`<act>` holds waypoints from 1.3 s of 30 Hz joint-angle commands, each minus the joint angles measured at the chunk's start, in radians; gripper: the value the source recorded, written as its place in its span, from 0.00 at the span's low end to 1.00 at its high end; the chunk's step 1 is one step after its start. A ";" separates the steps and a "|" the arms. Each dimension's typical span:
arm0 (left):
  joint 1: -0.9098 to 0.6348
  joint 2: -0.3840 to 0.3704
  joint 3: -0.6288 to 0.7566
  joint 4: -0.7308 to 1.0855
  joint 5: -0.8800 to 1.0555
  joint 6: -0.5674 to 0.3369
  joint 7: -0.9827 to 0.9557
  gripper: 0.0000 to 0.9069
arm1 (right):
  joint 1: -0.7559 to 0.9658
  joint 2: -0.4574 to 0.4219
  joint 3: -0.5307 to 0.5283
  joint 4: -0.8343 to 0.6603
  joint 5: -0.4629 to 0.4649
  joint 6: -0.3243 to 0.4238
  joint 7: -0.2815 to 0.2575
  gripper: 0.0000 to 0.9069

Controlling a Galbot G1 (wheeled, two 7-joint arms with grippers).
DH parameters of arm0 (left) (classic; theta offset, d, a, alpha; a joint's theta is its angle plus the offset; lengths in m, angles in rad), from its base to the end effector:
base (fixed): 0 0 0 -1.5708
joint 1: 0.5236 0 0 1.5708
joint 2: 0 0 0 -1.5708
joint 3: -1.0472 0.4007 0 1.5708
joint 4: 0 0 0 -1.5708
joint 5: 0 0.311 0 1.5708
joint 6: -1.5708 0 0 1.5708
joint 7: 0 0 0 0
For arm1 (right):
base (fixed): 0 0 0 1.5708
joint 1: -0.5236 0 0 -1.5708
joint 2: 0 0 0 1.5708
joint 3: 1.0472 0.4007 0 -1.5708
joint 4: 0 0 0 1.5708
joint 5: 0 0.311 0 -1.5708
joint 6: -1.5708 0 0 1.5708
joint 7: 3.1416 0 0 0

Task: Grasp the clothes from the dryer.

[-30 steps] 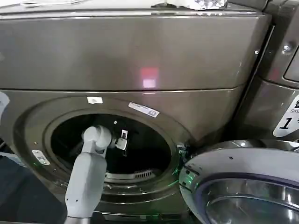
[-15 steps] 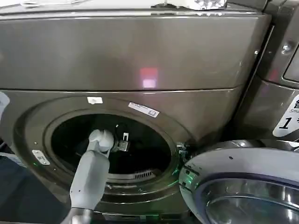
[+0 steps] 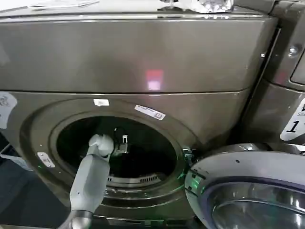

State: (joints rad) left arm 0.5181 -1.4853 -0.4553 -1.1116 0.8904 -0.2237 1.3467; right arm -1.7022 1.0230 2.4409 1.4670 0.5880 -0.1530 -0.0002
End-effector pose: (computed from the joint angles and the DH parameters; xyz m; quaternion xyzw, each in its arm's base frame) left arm 0.5118 0.0270 -0.3242 -0.5788 -0.6489 -0.4544 0.1935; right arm -0.2161 -0.4738 -0.1089 0.6963 0.6898 -0.1228 0.1559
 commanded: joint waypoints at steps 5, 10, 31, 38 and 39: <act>0.009 -0.008 -0.019 -0.059 -0.182 0.042 -0.154 0.00 | 0.001 0.001 0.004 0.022 0.029 0.010 -0.002 1.00; 0.024 -0.021 -0.017 -0.115 -0.285 0.131 -0.504 0.00 | 0.000 0.011 -0.010 0.060 0.062 -0.009 -0.010 1.00; 0.249 -0.091 -0.012 -0.511 -0.779 0.602 -1.421 0.00 | 0.017 0.021 -0.061 0.071 0.030 0.064 -0.021 1.00; 0.279 -0.098 -0.014 -0.529 -0.796 0.605 -1.454 0.00 | 0.017 0.026 -0.071 0.074 0.017 0.062 -0.032 1.00; 0.278 -0.096 -0.015 -0.529 -0.804 0.606 -1.456 0.00 | 0.017 0.026 -0.073 0.076 0.017 0.063 -0.032 1.00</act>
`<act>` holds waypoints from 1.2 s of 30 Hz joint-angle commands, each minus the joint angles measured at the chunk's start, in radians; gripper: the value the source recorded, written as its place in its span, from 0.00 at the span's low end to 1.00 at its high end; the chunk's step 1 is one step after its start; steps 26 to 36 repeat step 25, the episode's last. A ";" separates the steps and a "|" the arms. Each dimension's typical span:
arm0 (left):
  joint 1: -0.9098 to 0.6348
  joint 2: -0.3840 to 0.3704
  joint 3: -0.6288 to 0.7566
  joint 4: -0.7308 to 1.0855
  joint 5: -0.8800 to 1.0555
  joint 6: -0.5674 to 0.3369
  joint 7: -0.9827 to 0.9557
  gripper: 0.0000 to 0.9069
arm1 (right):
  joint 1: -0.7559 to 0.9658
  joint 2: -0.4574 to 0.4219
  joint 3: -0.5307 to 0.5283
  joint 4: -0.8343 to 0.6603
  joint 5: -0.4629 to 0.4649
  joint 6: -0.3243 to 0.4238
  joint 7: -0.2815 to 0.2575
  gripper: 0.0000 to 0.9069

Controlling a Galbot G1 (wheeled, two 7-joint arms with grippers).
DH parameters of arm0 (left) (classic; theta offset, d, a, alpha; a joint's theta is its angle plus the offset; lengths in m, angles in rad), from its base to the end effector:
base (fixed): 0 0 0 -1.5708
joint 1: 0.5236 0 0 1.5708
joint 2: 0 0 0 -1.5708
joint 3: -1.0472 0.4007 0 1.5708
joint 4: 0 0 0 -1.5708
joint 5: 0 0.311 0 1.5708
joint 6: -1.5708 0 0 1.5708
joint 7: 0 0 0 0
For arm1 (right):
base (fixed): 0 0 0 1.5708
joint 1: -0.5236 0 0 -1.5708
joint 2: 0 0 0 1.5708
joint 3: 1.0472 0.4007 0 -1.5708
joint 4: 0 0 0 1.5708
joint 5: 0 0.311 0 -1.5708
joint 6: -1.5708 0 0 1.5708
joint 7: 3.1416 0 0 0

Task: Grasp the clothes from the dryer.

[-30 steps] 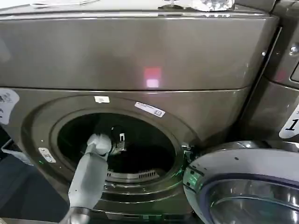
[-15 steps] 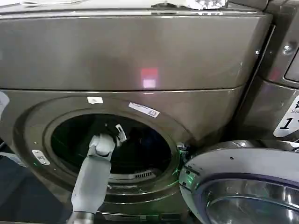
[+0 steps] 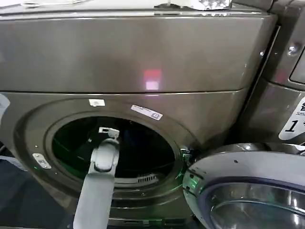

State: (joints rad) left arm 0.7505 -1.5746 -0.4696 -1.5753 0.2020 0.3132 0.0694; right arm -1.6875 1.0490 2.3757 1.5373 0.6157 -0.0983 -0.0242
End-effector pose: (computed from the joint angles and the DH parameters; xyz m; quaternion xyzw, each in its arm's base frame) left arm 0.4137 -0.0183 -0.2910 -0.0302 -0.9943 -0.1021 0.0067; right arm -0.1932 -0.4638 -0.1149 0.6565 0.7195 -0.1438 0.1753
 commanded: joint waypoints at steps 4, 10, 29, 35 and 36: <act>0.046 -0.005 -0.005 -0.057 -0.124 0.071 -0.175 0.00 | 0.003 0.001 -0.010 0.007 -0.008 0.010 -0.008 1.00; 0.055 -0.003 0.001 -0.063 -0.122 0.069 -0.164 0.00 | 0.009 -0.001 0.000 0.011 -0.006 -0.015 0.003 1.00; 0.045 -0.001 0.008 -0.061 -0.118 0.066 -0.149 0.00 | 0.008 0.001 0.012 0.023 0.004 -0.036 0.001 1.00; 0.045 -0.001 0.008 -0.061 -0.118 0.066 -0.149 0.00 | 0.008 0.001 0.012 0.023 0.004 -0.036 0.001 1.00; 0.045 -0.001 0.008 -0.061 -0.118 0.066 -0.149 0.00 | 0.008 0.001 0.012 0.023 0.004 -0.036 0.001 1.00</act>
